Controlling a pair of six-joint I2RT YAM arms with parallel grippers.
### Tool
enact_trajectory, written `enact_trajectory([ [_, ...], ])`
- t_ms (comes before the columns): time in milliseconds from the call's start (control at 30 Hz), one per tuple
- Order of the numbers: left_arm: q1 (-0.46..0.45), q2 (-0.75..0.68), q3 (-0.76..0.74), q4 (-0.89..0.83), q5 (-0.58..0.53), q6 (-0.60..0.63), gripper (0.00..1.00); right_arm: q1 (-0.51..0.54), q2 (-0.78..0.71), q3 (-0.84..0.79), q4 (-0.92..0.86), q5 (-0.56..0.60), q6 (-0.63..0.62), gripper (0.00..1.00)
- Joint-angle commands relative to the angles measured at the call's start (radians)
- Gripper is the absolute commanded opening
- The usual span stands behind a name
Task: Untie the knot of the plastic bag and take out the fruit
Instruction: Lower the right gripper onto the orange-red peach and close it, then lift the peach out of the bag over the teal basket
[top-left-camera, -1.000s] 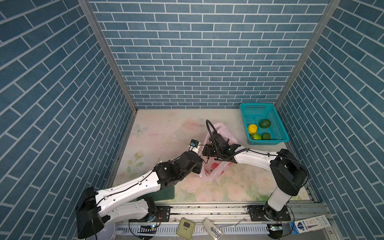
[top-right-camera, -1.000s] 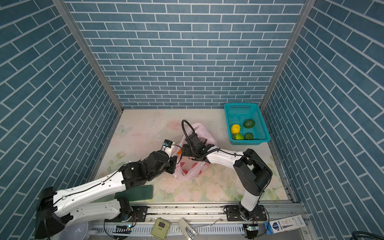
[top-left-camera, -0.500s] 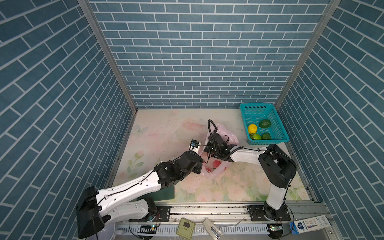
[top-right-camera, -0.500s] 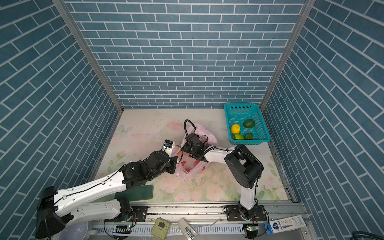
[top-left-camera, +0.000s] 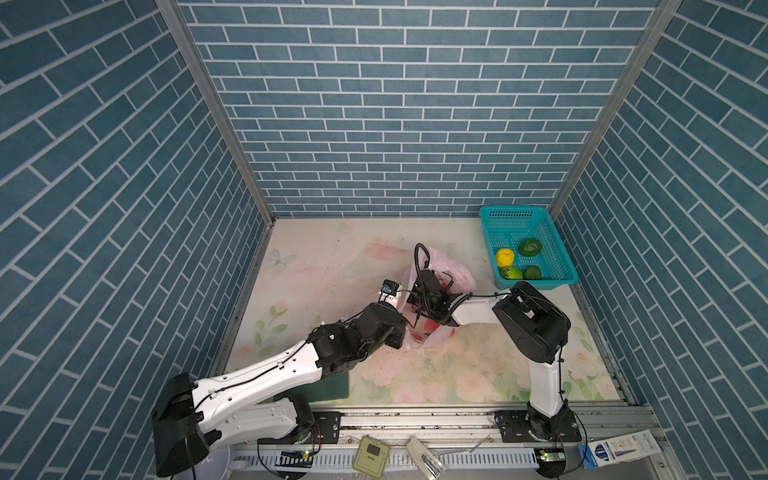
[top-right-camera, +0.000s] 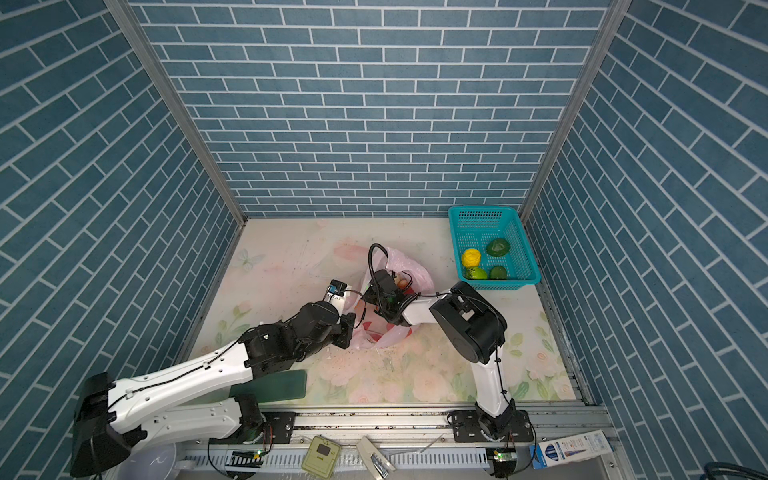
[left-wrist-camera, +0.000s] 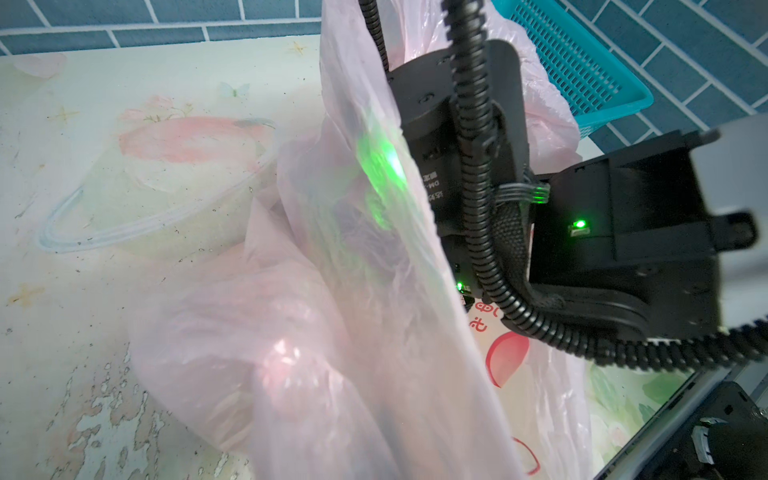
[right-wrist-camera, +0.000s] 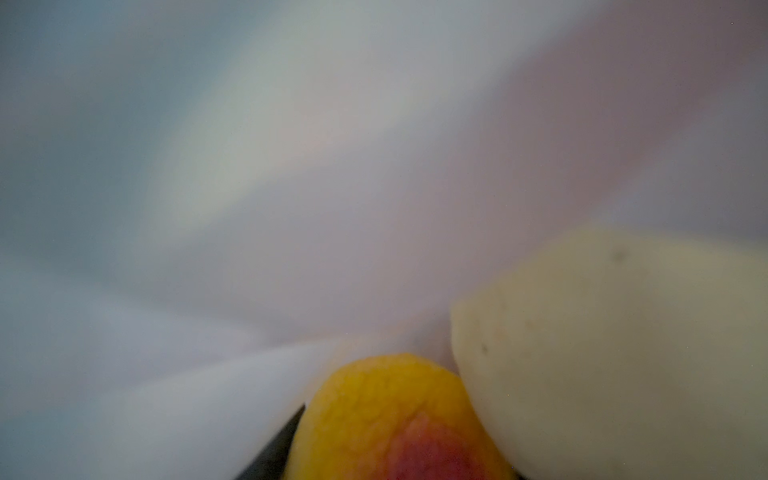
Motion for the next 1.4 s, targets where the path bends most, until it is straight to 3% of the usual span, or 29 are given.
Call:
enact_trajectory([
  [0, -0.001, -0.028, -0.013, -0.013, -0.004, -0.007, 0.0, 0.001, -0.012, -0.015, 0.012, 0.032, 0.033, 0.54],
  [200, 0.0, -0.05, -0.033, -0.016, -0.021, -0.007, 0.0, 0.007, -0.116, -0.078, -0.022, 0.017, 0.021, 0.48],
  [633, 0.004, -0.041, -0.043, 0.023, -0.02, 0.013, 0.0, 0.044, -0.36, -0.222, -0.193, -0.029, -0.03, 0.46],
  [1067, 0.015, -0.021, -0.035, 0.059, -0.024, 0.028, 0.0, 0.164, -0.547, -0.149, -0.502, -0.011, -0.147, 0.46],
  [1367, 0.018, -0.02, -0.038, 0.066, -0.019, 0.031, 0.0, 0.177, -0.686, -0.037, -0.731, -0.059, -0.223, 0.46],
])
